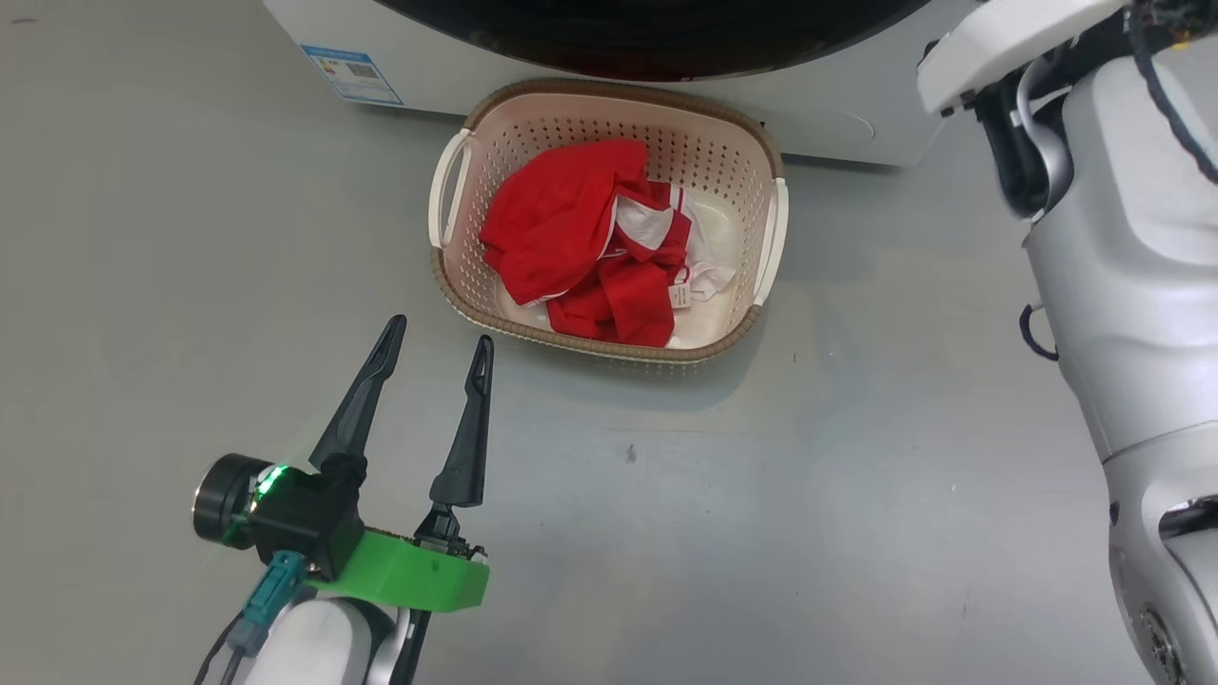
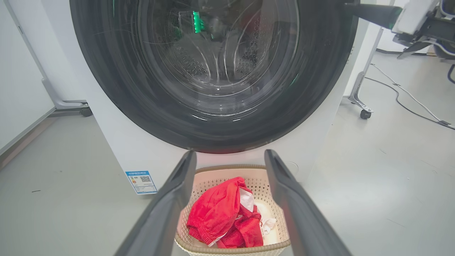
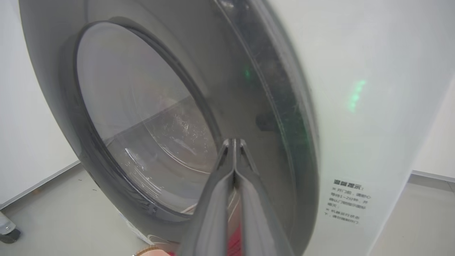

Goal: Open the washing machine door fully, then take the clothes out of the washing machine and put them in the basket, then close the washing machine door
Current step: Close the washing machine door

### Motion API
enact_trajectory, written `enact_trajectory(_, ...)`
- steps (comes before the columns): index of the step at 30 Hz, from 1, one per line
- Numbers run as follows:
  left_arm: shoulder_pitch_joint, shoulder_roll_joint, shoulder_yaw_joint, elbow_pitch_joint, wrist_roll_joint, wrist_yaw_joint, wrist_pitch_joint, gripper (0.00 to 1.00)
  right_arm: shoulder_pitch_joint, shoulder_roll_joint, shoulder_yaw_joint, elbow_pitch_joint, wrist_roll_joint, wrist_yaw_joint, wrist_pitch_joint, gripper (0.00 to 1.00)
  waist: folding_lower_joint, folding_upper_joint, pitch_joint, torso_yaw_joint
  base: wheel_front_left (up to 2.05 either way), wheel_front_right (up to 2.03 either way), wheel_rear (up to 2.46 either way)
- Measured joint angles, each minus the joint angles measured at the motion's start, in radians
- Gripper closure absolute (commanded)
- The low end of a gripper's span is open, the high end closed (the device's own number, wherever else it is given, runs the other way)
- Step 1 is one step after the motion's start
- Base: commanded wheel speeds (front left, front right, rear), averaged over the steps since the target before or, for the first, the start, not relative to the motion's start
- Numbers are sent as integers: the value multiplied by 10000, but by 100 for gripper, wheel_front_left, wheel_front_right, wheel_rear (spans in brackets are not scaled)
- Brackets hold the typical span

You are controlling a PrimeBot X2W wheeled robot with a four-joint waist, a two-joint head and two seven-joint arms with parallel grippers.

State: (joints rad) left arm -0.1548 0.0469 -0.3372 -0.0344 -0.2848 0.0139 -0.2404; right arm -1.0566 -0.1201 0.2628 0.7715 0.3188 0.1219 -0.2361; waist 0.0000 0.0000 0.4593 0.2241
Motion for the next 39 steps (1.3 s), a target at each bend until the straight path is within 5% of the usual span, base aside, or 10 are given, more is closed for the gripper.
enact_trajectory(10, -6, -6, 10, 245, -59, -2, -79, 0, 1696, 109, 309, -554, 585, 2, -171, 96, 0, 0, -466, -206, 0, 0, 0)
enact_trajectory(12, -4, -6, 67, 268, -73, 0, -79, 0, 2048, 157, 541, -744, 591, 2, -171, 51, 0, 0, -590, -256, 0, 0, 0)
enact_trajectory(13, -3, -6, 92, 276, -73, 2, -82, 0, 2209, 169, 640, -832, 591, 2, -171, 16, 0, 0, -653, -283, 0, 0, 0)
enact_trajectory(14, -1, -6, 113, 290, -73, 31, -84, 0, 2362, 171, 746, -905, 587, 2, -171, 0, 0, 0, -717, -312, 0, 0, 0)
enact_trajectory(31, 342, 107, 422, 663, -73, 176, -86, 0, 5151, -125, 77, -2838, 90, -17, -169, 0, 0, 0, -1905, -996, 0, 0, 0)
enact_trajectory(39, 896, 217, 422, 861, -132, 176, -86, 0, 6918, 0, -472, -3720, 92, -454, -169, 0, 0, 0, -2627, -1355, 0, 0, 0)
